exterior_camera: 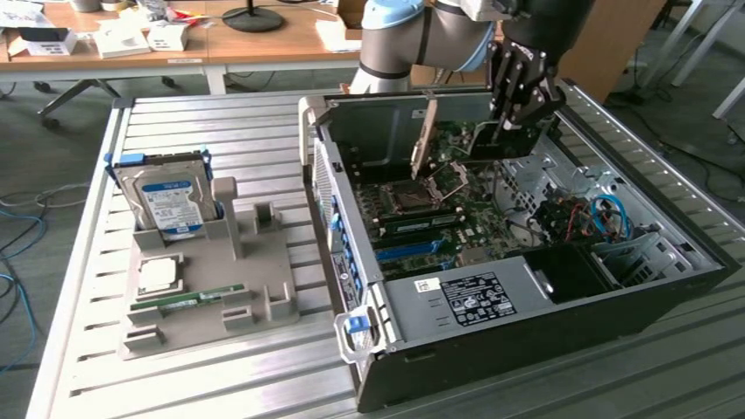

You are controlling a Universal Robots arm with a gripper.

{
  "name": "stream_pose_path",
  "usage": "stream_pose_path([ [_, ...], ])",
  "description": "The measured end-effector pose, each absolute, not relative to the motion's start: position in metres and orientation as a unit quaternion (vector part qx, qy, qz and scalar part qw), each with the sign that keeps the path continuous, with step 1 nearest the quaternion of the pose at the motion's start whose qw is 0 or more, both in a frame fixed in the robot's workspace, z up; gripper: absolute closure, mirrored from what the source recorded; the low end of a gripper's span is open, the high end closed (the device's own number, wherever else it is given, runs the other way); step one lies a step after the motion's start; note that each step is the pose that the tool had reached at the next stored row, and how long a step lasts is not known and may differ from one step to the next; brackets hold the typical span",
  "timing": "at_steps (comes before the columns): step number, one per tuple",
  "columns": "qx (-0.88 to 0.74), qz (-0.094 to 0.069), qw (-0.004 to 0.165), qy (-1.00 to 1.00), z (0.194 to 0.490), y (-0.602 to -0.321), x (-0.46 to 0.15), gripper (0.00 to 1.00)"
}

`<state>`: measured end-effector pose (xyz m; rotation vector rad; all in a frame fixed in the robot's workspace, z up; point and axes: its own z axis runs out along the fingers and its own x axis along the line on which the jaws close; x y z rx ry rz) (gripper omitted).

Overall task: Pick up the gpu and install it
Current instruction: 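Insert the gpu into the slot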

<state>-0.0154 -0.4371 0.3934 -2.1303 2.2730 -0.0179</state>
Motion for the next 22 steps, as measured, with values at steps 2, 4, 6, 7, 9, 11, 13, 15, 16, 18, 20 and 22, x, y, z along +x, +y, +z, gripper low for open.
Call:
stream_pose_path([
  [2,-0.684,-0.006,0.013,0.729,0.390,-0.437,-0.016,0.74],
  [4,-0.685,-0.006,0.013,0.729,0.386,-0.437,-0.016,0.74],
  [6,-0.685,-0.006,0.013,0.728,0.385,-0.437,-0.016,0.74],
  [7,-0.686,-0.006,0.013,0.728,0.385,-0.437,-0.016,0.74],
  [9,-0.689,-0.006,0.013,0.725,0.385,-0.437,-0.016,0.74],
  [11,-0.692,-0.006,0.013,0.722,0.384,-0.437,-0.016,0.74],
  [13,-0.693,-0.006,0.013,0.721,0.383,-0.437,-0.016,0.74],
  [15,-0.693,-0.006,0.013,0.721,0.381,-0.437,-0.016,0.74],
  [16,-0.693,-0.006,0.013,0.721,0.379,-0.437,-0.016,0.74],
  [18,-0.694,-0.006,0.013,0.720,0.375,-0.437,-0.016,0.74],
  [20,-0.694,-0.006,0.013,0.720,0.372,-0.437,-0.016,0.74],
  [22,-0.695,-0.006,0.013,0.719,0.368,-0.437,-0.016,0.74],
])
